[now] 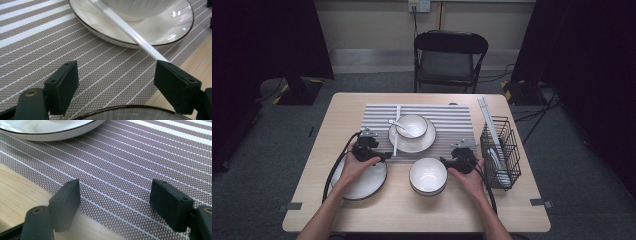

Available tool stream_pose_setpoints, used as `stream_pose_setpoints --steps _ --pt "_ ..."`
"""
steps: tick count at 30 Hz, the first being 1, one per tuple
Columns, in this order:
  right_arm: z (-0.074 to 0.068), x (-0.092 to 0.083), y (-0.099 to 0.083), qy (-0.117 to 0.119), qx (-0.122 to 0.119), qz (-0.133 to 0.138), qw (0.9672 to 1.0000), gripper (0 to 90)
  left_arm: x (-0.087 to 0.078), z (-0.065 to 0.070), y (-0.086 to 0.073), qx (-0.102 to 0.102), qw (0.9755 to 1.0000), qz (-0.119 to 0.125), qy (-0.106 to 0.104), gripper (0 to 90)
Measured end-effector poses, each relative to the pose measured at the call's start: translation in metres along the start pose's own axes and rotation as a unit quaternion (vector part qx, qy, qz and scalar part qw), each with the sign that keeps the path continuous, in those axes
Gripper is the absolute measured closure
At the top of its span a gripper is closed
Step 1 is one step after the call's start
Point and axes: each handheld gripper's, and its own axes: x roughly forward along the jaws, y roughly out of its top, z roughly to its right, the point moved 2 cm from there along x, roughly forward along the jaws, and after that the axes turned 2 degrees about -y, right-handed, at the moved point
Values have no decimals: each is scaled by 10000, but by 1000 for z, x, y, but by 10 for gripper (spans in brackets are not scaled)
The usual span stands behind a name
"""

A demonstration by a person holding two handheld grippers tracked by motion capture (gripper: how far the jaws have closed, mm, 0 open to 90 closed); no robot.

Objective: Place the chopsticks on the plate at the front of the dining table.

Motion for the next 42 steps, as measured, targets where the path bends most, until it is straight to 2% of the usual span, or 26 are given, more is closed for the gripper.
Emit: stream_pose_setpoints --steps 3,8,9,15,17,19,21,26,28,31,32,34,35,37,40,41,42 --pt "0 0 0 1 0 -1 10000 241 -2 0 1 -95 9999 132 -38 196" --pt "0 0 0 3 6 -8 10000 240 -8 2 2 -20 9999 148 -82 181" --pt "0 0 0 3 6 -8 10000 240 -10 2 3 -5 9999 153 -38 179" --pt "0 0 0 1 6 -8 10000 240 -18 0 4 -59 9995 290 -122 172" --pt "0 0 0 -1 6 -7 10000 240 -23 0 4 -79 9995 275 -108 165" --pt "0 0 0 -6 -2 -6 10000 240 -29 -2 4 -4 9997 264 4 165" --pt "0 0 0 -1 -4 1 10000 240 -34 -3 4 14 9996 296 23 166" --pt "0 0 0 -18 -7 0 10000 241 -47 -6 3 -38 9987 506 -67 165" --pt "0 0 0 -11 3 0 10000 241 -53 -5 4 -5 9984 568 -43 164" --pt "0 0 0 -11 7 -1 10000 240 -62 -4 4 118 9975 684 -151 158" --pt "0 0 0 -12 -6 3 10000 241 -64 -4 3 78 9974 686 -187 159" --pt "0 0 0 -10 6 0 10000 240 -70 -4 0 29 9976 681 -100 159" --pt "0 0 0 -11 -4 3 10000 241 -74 -4 -2 59 9970 763 -71 159" --pt "0 0 0 -10 -4 5 10000 241 -81 -4 -8 147 9970 755 2 157" --pt "0 0 0 -18 -7 0 10000 240 -87 -11 -15 97 9976 654 203 160" --pt "0 0 0 -13 5 -1 10000 241 -89 -14 -17 56 9976 653 232 164" --pt "0 0 0 -12 -6 4 10000 240 -92 -16 -19 -4 9975 687 168 169"
